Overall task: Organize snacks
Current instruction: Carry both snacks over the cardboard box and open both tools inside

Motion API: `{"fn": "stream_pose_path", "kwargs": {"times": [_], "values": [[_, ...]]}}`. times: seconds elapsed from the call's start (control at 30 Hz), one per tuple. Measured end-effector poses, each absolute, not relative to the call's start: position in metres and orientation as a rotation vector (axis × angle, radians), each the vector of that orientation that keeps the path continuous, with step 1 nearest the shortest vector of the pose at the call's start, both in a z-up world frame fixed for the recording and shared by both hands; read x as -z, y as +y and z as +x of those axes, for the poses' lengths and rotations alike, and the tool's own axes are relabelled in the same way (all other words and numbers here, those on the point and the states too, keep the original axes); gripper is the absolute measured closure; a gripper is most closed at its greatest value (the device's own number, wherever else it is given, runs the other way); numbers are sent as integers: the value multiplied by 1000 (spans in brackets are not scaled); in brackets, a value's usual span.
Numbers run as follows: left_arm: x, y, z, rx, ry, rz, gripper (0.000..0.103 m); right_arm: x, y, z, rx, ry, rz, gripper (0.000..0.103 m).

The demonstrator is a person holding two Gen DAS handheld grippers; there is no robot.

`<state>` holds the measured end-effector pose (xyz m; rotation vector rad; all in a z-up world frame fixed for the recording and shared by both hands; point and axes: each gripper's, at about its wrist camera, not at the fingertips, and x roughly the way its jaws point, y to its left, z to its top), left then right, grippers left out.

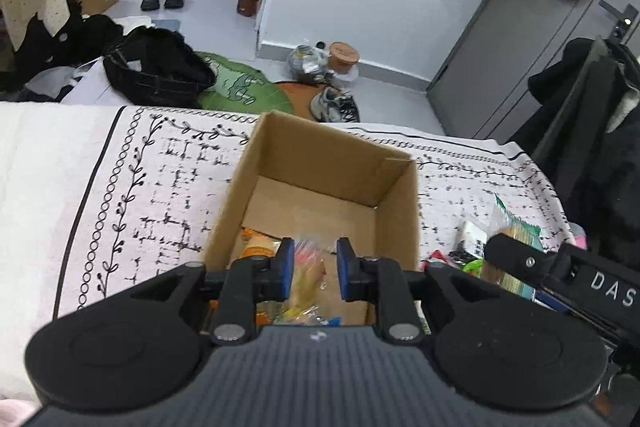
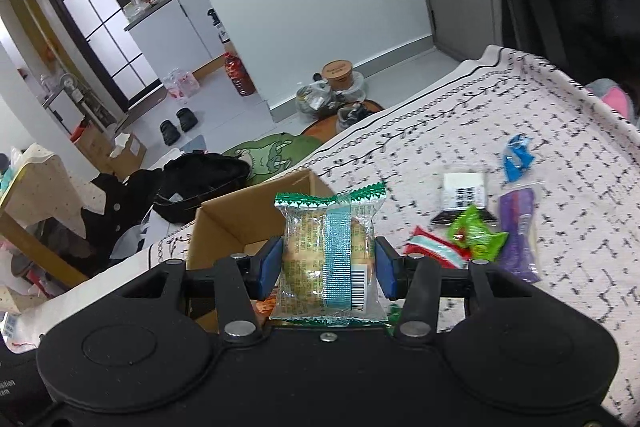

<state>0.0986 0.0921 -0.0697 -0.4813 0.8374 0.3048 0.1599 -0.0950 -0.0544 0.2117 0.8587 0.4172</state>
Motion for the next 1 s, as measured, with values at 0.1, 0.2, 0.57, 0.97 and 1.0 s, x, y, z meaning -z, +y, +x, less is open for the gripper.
{"fn": "stream_pose_path", "kwargs": {"times": [0.1,0.2,0.57,0.97,1.0], "values": [[72,98,97,-318,842,-495,83,57,-85,161,-436,866,213,56],[73,103,95,-327,841,-505,76,60,-77,164,-450,875,217,56],[75,113,92,-350,842,-500,49,62,-71,173,-501,878,280,49],[74,103,96,-353,847,-482,18,68,-120,177,-436,882,280,45],[74,101,96,-351,849,-480,18,69,-126,177,-427,884,278,44]]}}
